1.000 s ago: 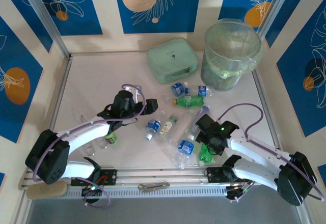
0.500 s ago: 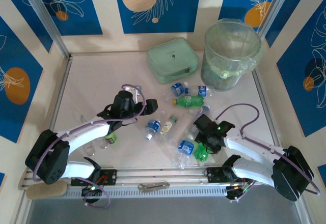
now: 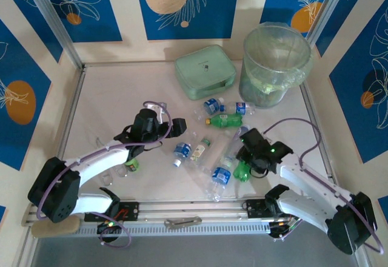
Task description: Put the plastic bottles in the bin
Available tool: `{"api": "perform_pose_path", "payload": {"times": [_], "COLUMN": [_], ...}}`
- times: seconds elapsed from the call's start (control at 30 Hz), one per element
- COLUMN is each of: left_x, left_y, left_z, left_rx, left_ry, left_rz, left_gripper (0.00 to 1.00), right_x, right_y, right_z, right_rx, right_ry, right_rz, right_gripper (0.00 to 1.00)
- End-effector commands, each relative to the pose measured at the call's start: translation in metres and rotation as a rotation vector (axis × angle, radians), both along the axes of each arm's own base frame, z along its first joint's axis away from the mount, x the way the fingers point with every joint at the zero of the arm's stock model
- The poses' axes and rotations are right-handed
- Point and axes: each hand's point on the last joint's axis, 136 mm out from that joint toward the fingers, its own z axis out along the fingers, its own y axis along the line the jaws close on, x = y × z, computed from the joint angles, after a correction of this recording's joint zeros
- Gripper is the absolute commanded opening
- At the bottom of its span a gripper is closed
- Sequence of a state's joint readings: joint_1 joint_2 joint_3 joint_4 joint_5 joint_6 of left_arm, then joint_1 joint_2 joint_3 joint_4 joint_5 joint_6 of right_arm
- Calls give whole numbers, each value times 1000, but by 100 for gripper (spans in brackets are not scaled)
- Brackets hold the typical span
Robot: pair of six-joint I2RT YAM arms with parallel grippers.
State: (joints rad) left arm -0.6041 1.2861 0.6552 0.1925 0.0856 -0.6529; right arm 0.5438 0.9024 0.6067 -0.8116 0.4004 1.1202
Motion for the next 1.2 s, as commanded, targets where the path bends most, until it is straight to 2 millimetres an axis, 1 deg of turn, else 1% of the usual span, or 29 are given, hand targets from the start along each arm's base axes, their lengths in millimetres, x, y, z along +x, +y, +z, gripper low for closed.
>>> {"api": "perform_pose_path", "payload": {"times": [0.0, 0.03, 0.13, 0.23, 0.33, 0.47, 0.57, 0.63, 0.67, 0.8, 0.9, 1.03, 1.1, 1.17], "left_x": [1, 1, 2, 4, 6, 8, 9, 9, 8, 7, 7, 7, 7, 6], "left_y": [12, 13, 22, 31, 45, 64, 75, 81, 84, 92, 94, 89, 88, 87], "left_z": [-1, -1, -2, -2, -2, 3, 7, 9, 9, 11, 9, 8, 7, 5], "left_rx": [29, 32, 38, 39, 43, 52, 65, 76, 80, 82, 77, 55, 47, 41], "left_ry": [-14, -14, -15, -13, -8, -17, -25, -28, -28, -30, -27, -25, -18, -14], "left_rz": [34, 38, 63, 94, 136, 191, 214, 229, 236, 260, 266, 249, 245, 242], "left_gripper": [99, 99, 99, 99, 99, 99, 99, 99, 99, 99, 99, 99, 99, 99], "right_x": [27, 35, 66, 97, 124, 159, 184, 199, 208, 239, 258, 282, 292, 301], "right_y": [0, 1, 8, 19, 32, 48, 51, 49, 46, 26, 8, -25, -44, -64], "right_z": [39, 49, 87, 128, 168, 225, 263, 285, 295, 325, 343, 353, 353, 349], "right_rx": [35, 50, 92, 127, 137, 152, 137, 118, 107, 88, 52, -19, -52, -85], "right_ry": [-133, -167, -297, -406, -512, -650, -736, -782, -802, -866, -912, -933, -929, -917], "right_rz": [71, 82, 146, 214, 275, 362, 403, 416, 416, 379, 338, 259, 211, 156], "right_gripper": [55, 54, 53, 52, 52, 52, 52, 52, 52, 53, 53, 52, 52, 53]}}
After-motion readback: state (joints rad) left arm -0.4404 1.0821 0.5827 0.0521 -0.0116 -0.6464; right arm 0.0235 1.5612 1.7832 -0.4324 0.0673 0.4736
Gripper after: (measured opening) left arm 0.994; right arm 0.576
